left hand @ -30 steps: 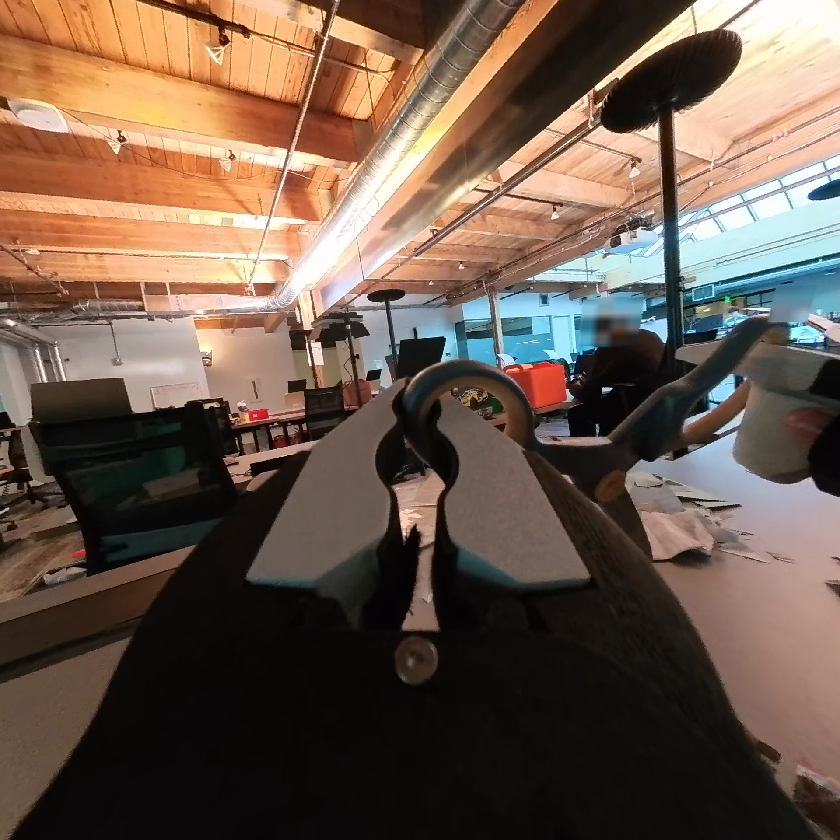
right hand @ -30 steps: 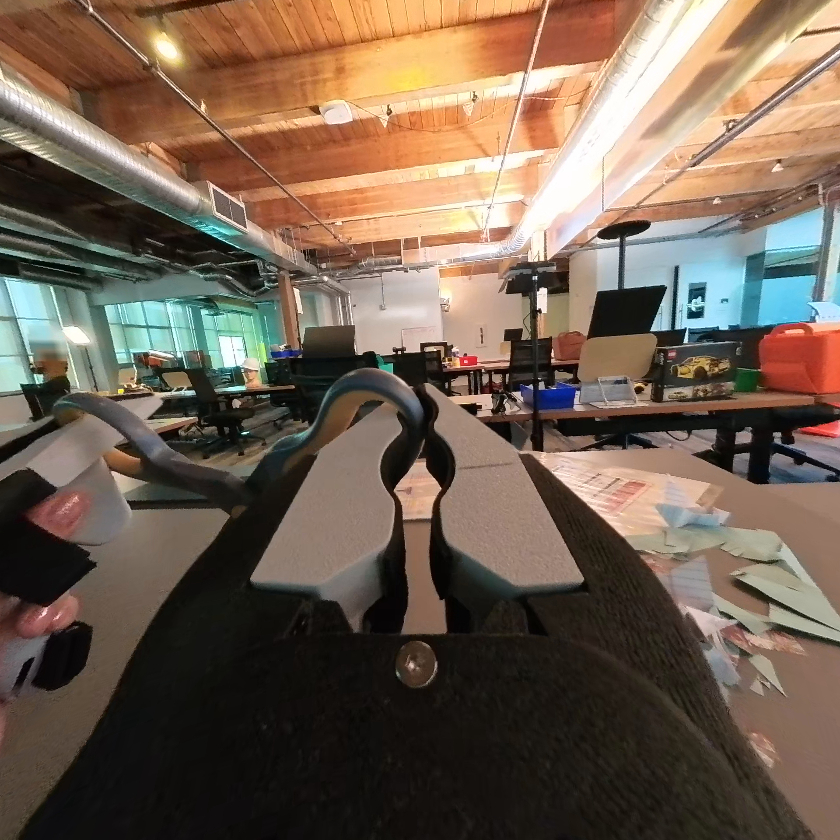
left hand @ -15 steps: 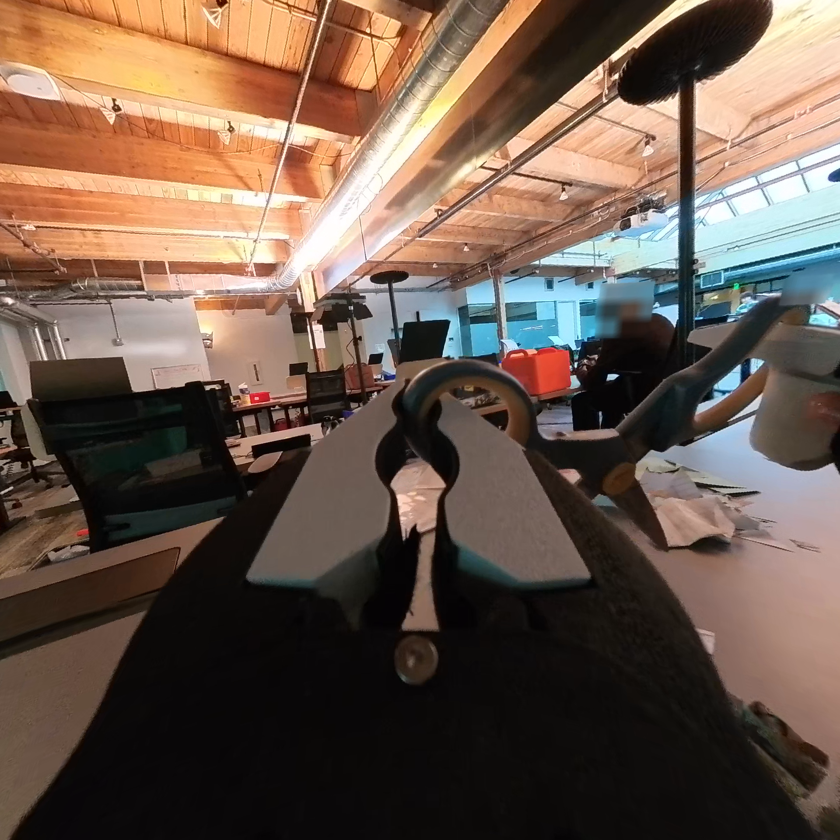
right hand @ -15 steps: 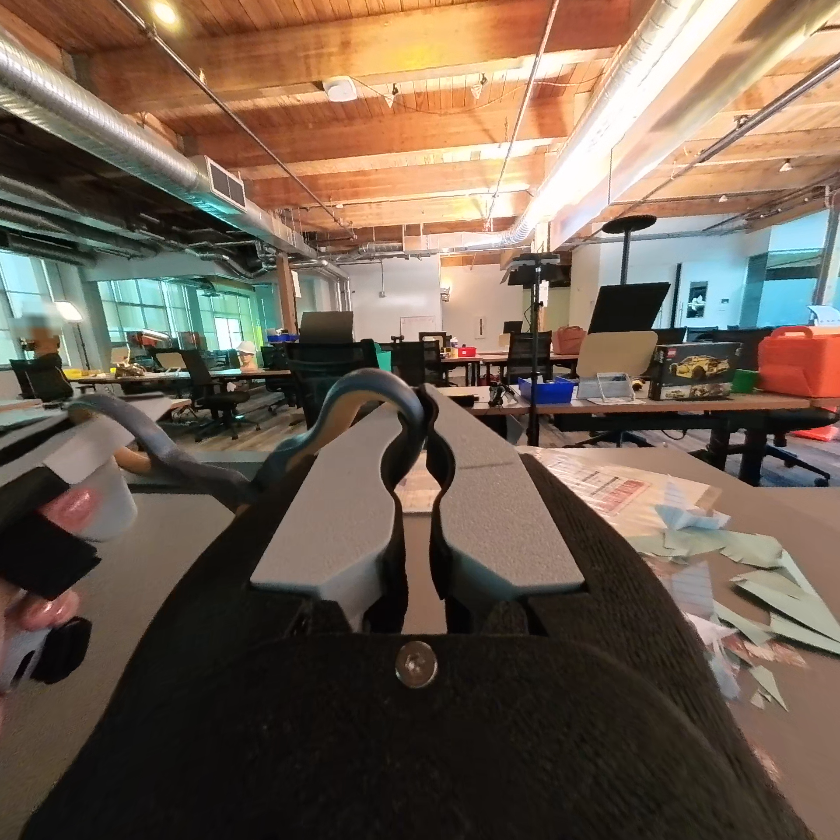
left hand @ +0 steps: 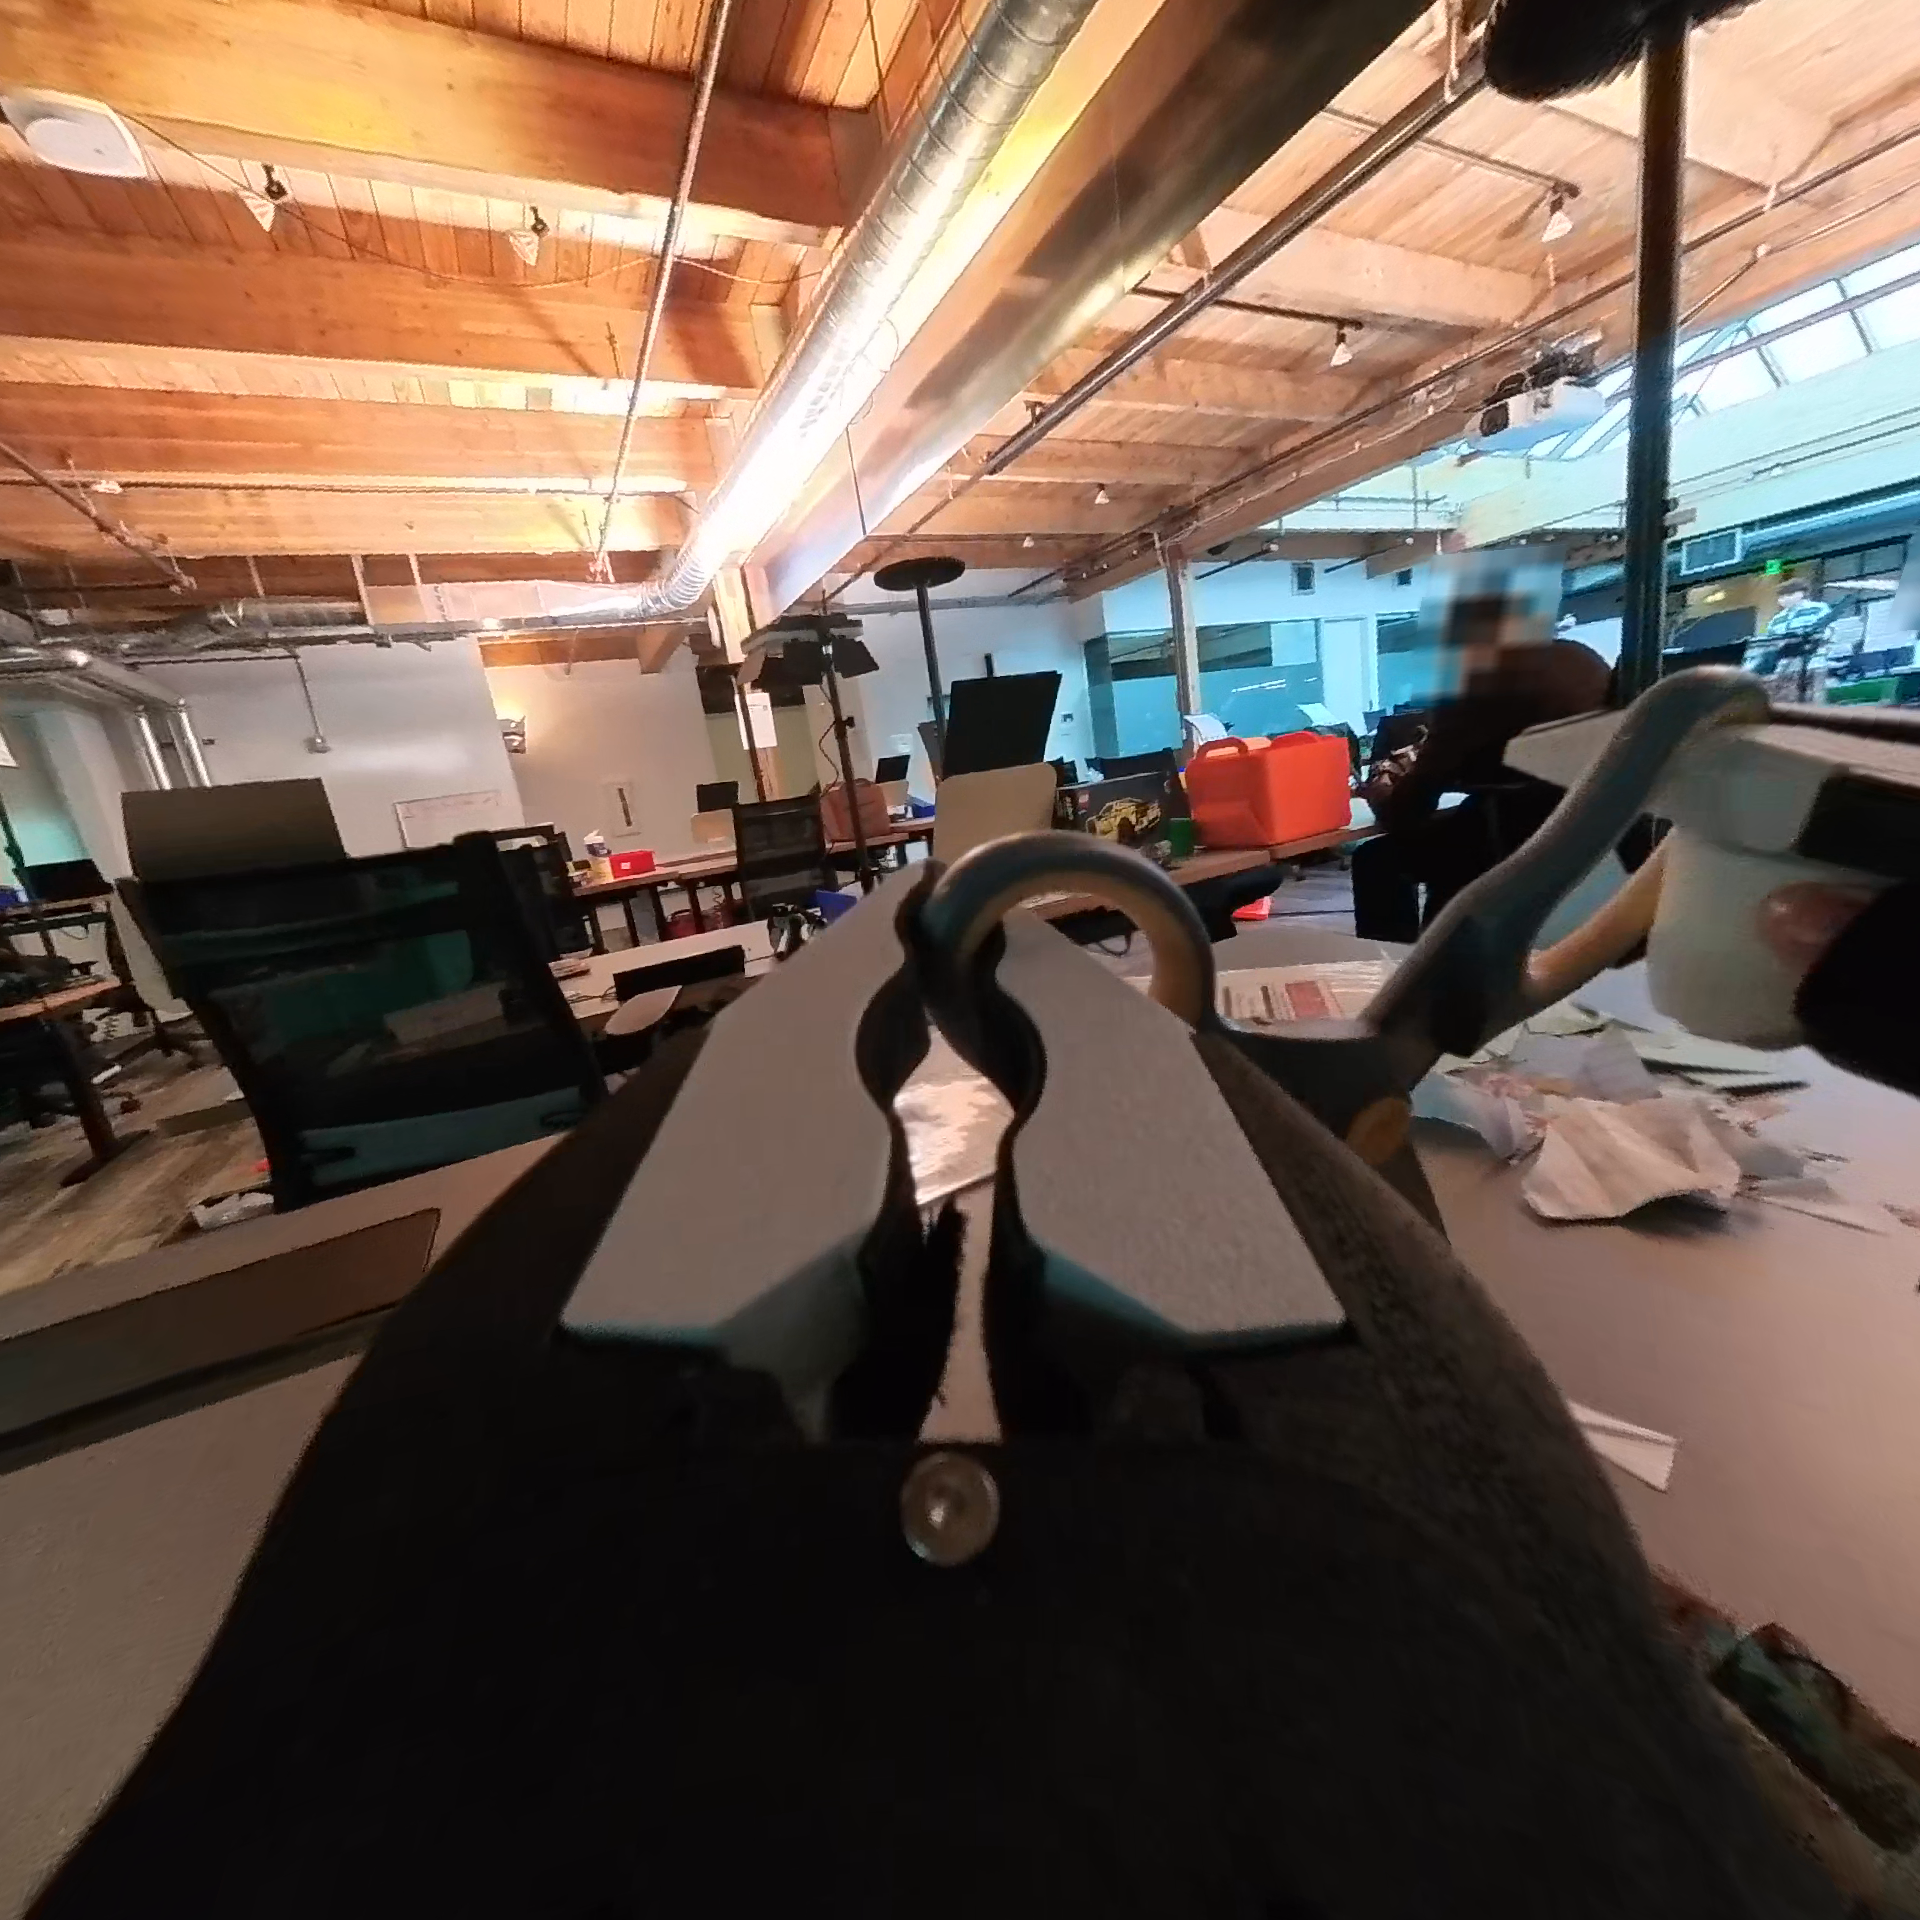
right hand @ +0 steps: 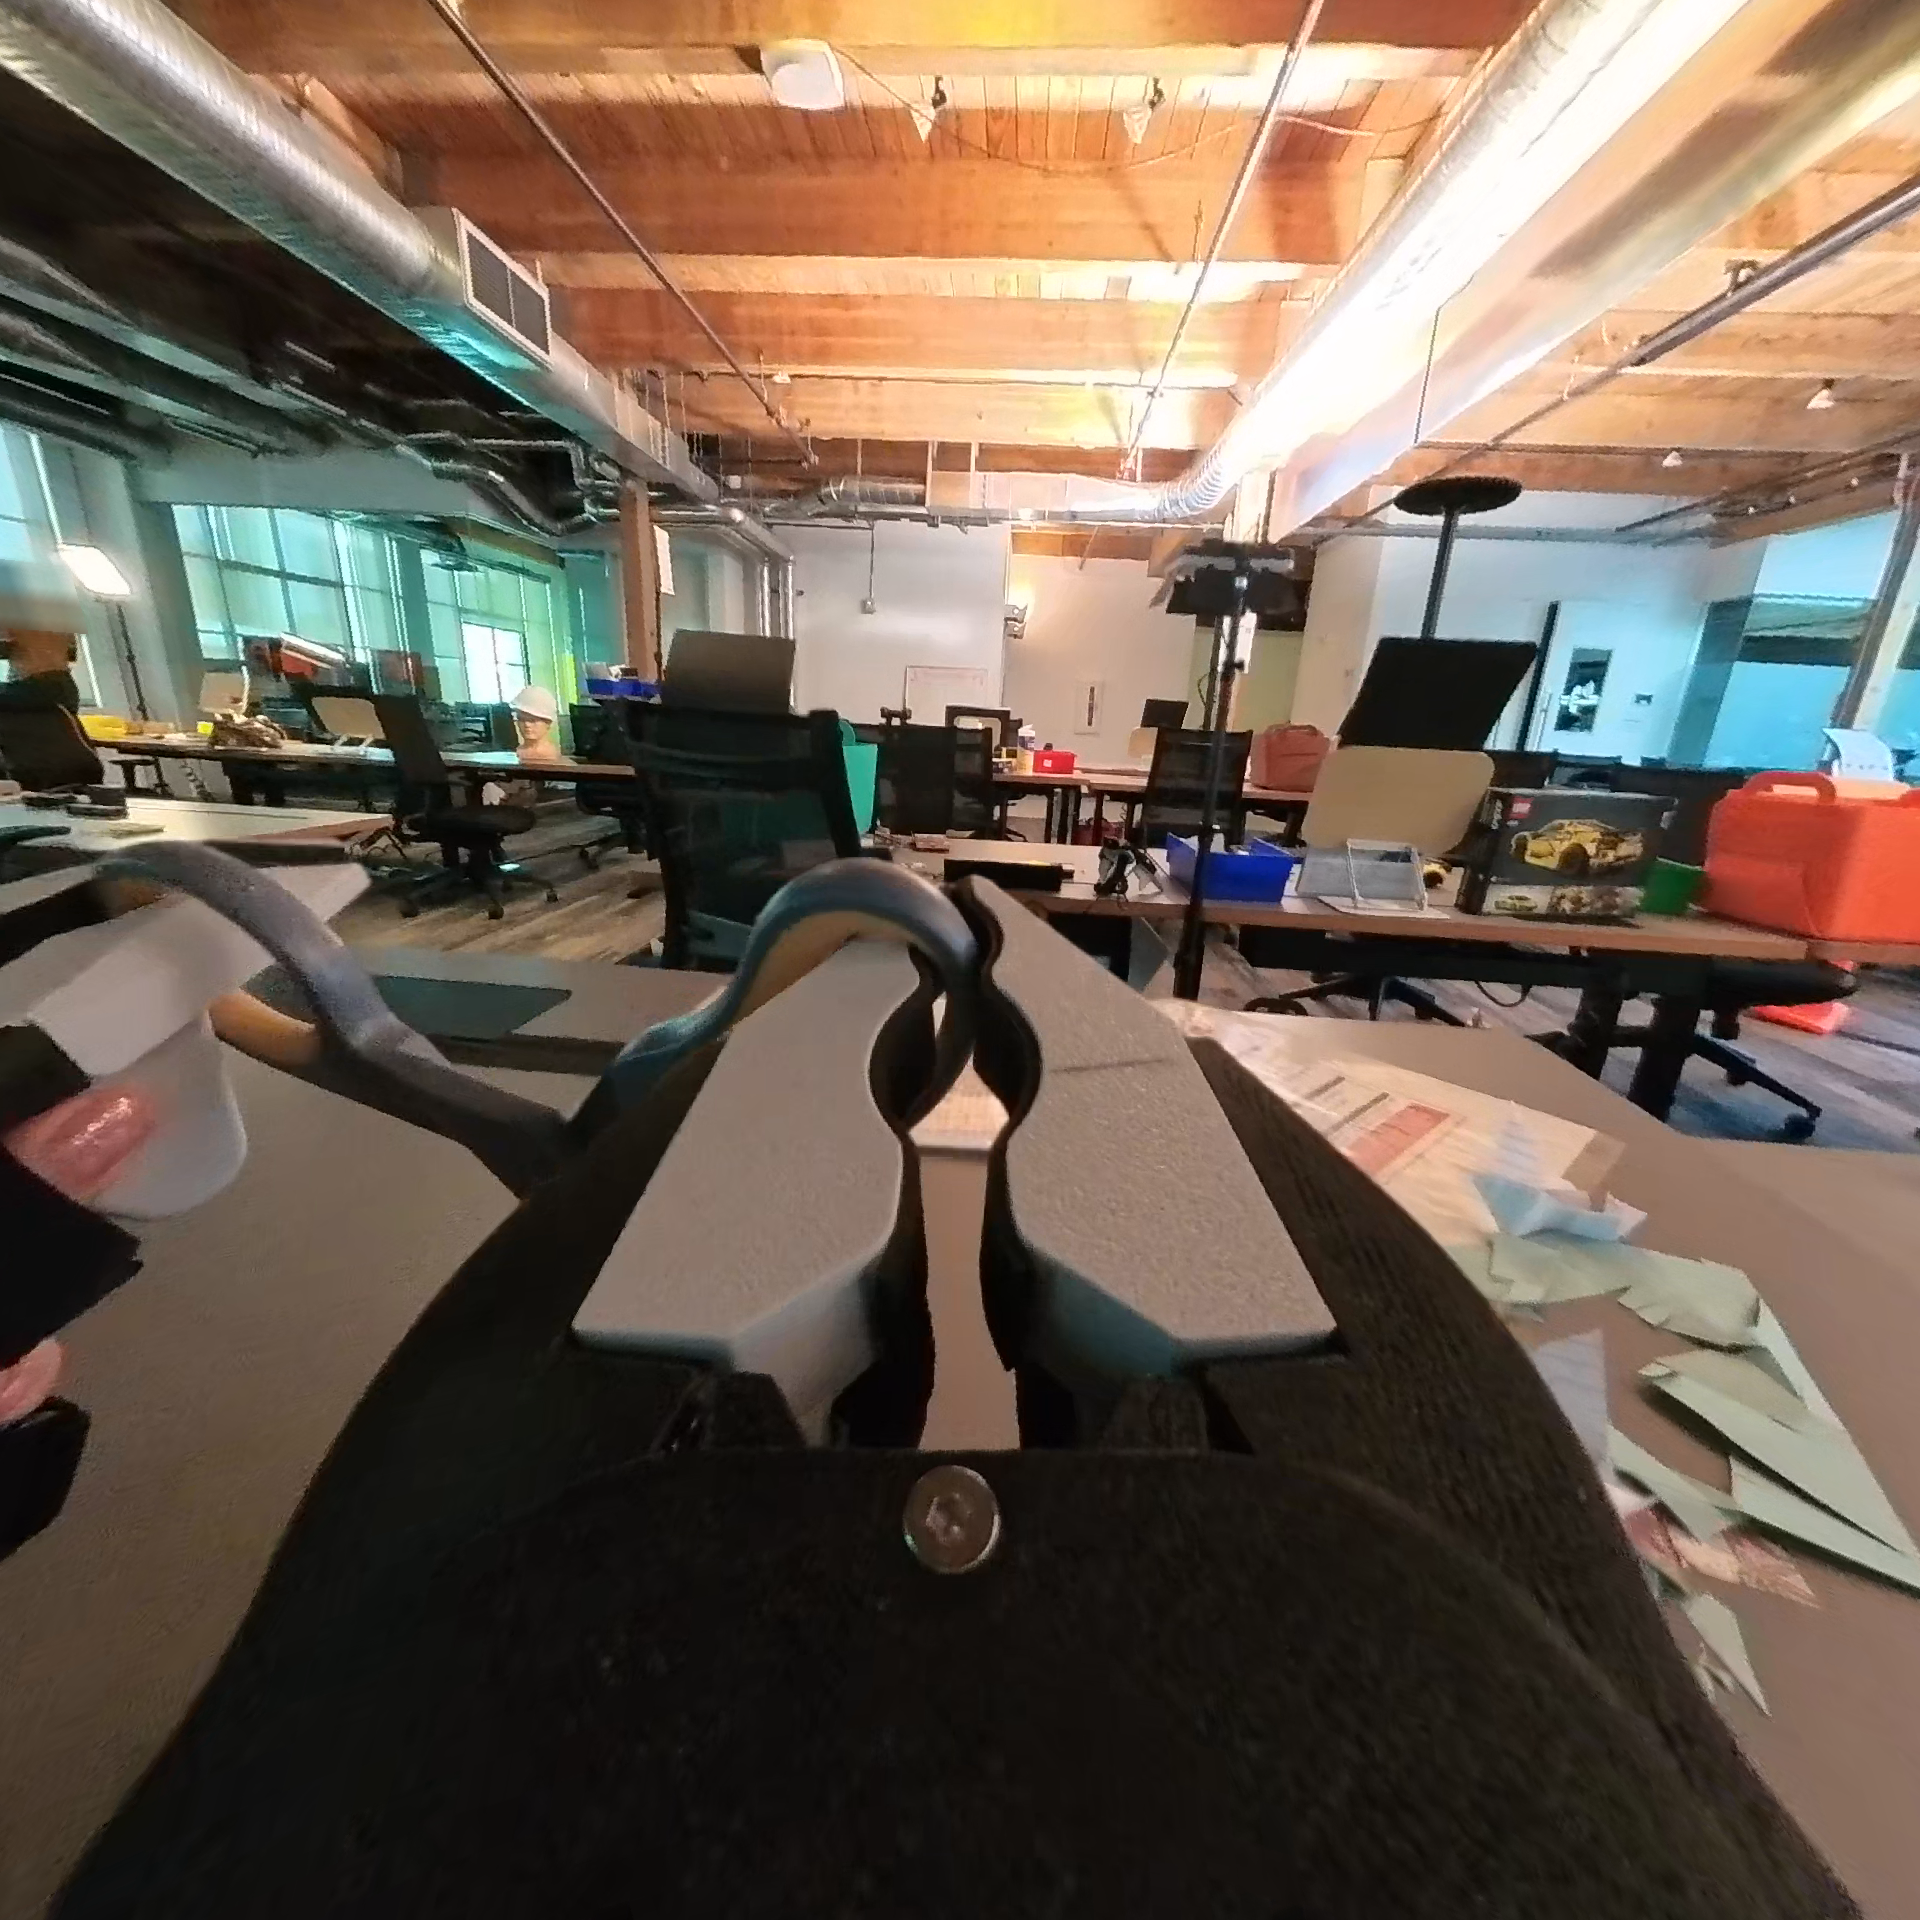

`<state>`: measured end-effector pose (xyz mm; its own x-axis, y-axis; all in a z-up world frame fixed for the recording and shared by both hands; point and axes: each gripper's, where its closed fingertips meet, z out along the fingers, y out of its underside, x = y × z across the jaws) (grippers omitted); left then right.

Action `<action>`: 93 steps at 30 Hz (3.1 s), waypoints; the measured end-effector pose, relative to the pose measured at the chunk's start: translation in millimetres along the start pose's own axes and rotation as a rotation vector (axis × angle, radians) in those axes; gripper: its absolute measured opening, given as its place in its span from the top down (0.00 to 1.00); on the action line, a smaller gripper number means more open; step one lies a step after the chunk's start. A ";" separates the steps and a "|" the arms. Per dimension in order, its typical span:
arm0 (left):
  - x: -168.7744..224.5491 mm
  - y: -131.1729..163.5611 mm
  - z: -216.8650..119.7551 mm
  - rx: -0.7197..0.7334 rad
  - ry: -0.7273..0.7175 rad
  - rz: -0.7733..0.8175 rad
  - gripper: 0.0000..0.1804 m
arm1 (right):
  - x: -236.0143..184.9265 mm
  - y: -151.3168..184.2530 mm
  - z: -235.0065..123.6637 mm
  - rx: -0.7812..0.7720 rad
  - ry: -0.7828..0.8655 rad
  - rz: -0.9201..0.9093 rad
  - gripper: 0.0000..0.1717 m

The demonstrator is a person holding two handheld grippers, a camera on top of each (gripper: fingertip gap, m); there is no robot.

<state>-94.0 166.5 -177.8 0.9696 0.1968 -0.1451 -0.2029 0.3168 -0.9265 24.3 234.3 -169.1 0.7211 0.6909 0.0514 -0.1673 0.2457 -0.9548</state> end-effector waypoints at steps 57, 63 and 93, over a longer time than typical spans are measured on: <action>40.6 -28.1 6.2 0.051 0.008 -0.073 0.99 | -56.4 -20.1 11.6 0.036 -0.108 0.045 1.00; 42.2 -28.6 5.7 0.049 -0.004 -0.076 0.99 | -54.9 -19.7 10.7 0.029 -0.106 0.062 1.00; 14.5 -2.0 13.2 0.039 0.042 -0.030 1.00 | 3.6 -4.5 10.9 -0.023 -0.006 0.017 1.00</action>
<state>-81.4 181.0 -173.4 0.9800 0.1475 -0.1332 -0.1785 0.3583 -0.9164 20.4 243.1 -161.4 0.7139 0.6992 0.0368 -0.1638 0.2180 -0.9621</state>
